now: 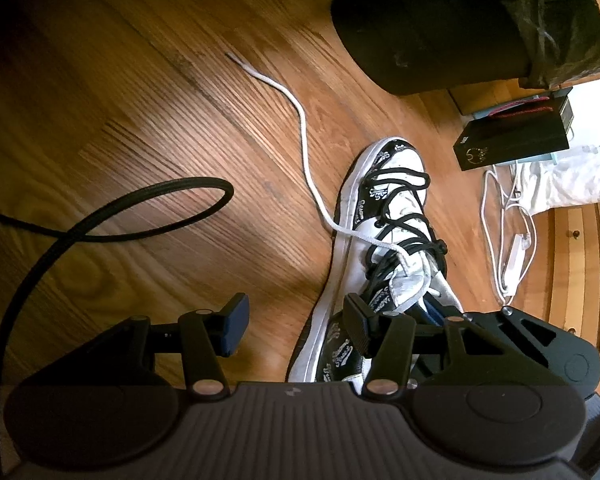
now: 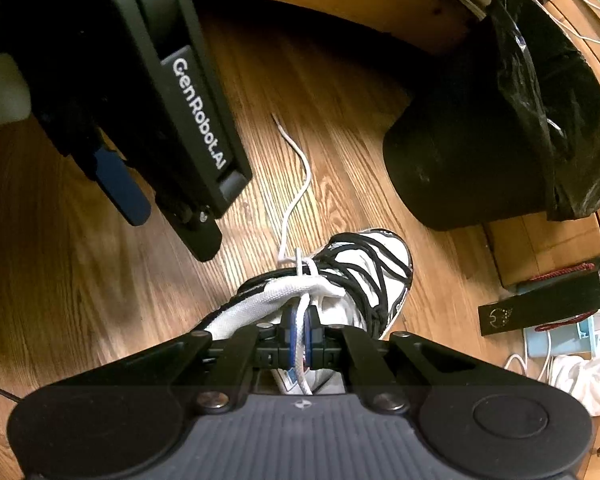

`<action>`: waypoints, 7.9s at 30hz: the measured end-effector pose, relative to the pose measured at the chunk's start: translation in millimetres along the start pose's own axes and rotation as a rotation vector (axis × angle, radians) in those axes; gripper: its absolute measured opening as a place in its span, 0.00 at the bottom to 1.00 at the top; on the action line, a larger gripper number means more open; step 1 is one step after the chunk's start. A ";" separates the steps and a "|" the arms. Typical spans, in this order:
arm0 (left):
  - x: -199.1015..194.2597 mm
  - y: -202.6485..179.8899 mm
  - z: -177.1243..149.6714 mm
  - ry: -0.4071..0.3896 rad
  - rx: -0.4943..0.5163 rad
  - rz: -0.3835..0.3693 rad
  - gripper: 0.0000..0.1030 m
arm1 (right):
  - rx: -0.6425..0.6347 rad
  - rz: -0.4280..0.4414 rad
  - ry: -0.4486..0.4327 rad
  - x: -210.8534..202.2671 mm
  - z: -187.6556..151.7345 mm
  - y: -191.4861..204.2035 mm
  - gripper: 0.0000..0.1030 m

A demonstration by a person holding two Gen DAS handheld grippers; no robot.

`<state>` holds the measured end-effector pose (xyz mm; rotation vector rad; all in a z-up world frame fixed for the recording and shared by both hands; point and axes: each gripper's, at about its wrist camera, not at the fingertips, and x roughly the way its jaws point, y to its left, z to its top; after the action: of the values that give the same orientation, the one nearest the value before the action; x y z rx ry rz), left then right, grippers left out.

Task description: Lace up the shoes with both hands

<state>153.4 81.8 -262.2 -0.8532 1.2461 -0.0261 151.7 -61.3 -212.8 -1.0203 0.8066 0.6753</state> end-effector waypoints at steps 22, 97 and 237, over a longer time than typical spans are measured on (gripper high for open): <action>4.8 7.9 4.4 -0.021 -0.157 -0.177 0.55 | -0.087 -0.086 -0.053 -19.5 -5.1 9.2 0.18; 17.8 24.5 15.4 -0.151 -0.325 -0.383 0.00 | -0.050 -0.092 -0.046 -39.7 -24.5 6.1 0.19; 23.9 -45.5 27.6 -0.018 0.048 -0.238 0.27 | -0.080 0.000 0.069 -25.4 -33.8 21.6 0.21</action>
<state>204.2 54.2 -253.8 -0.9540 1.1174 -0.2377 111.9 -87.2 -211.6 -1.1205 0.8448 0.6800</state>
